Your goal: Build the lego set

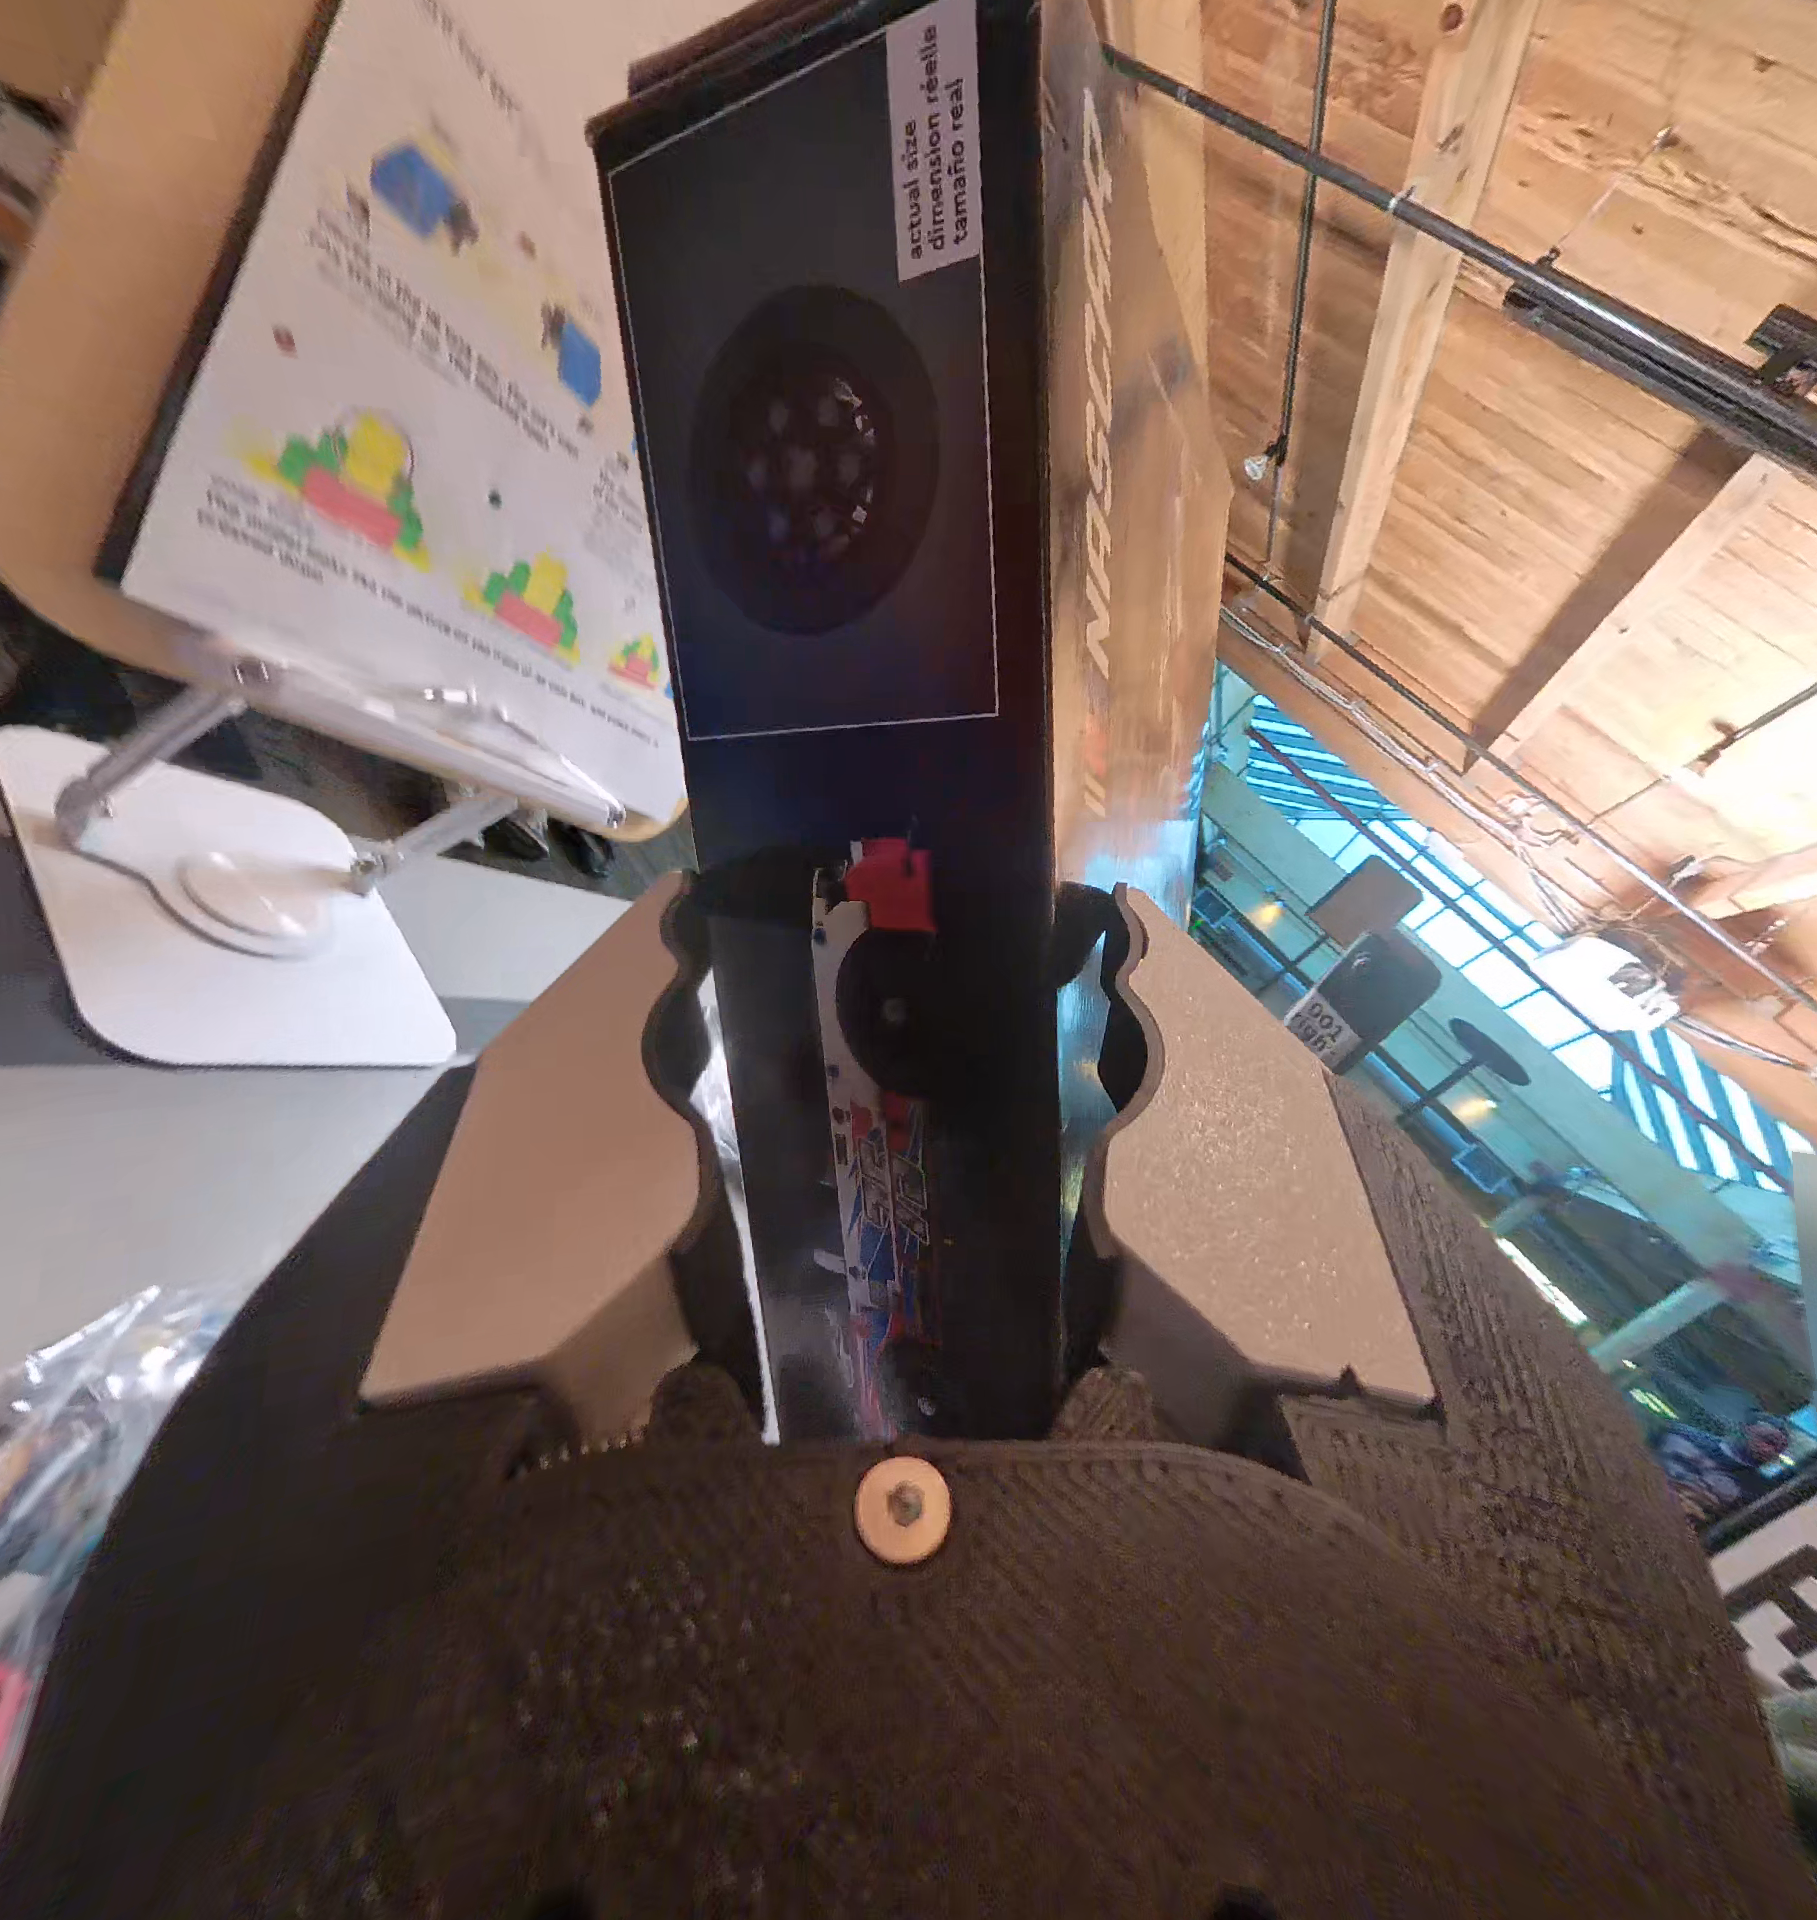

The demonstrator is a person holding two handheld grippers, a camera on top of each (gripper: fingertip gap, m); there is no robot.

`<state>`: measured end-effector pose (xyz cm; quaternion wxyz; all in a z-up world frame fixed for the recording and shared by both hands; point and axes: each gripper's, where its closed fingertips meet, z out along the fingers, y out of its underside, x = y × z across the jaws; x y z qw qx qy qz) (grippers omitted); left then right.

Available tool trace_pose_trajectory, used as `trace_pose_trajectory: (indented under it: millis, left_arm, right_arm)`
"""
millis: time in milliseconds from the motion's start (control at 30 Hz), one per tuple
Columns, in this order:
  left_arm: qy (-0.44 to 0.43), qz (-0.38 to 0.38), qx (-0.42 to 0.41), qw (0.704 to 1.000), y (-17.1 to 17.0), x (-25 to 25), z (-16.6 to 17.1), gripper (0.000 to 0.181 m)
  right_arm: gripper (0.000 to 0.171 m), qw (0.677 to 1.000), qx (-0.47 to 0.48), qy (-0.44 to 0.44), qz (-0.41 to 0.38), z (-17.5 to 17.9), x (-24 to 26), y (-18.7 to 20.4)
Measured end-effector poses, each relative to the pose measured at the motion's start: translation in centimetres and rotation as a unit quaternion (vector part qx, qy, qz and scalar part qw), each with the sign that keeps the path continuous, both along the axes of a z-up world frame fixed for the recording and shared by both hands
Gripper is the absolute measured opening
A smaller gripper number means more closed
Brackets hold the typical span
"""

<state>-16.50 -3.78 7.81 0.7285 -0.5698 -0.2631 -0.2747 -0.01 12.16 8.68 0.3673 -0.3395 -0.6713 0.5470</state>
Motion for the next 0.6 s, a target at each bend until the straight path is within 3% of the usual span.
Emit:
trace_pose_trajectory:
  millis: [200,333,433,600]
  left_arm:
    - [0.033,-0.013,-0.039,0.999,2.2,1.3,-1.8,0.074]
    - [0.041,0.028,-0.113,0.992,3.6,-0.4,-4.0,0.076]
    - [0.010,0.043,-0.158,0.987,3.7,-2.4,-8.2,0.076]
    - [-0.034,0.029,-0.202,0.978,2.3,-4.5,-14.5,0.083]
  right_arm:
    - [0.064,0.998,-0.021,-0.035,-0.050,-4.5,1.7,1.9]
    - [0.070,0.991,0.002,-0.085,-0.100,-8.4,2.0,3.3]
    - [0.077,0.990,0.009,-0.122,-0.068,-11.7,4.4,1.6]
    - [0.071,0.976,0.093,-0.198,0.018,-20.1,10.9,-0.9]
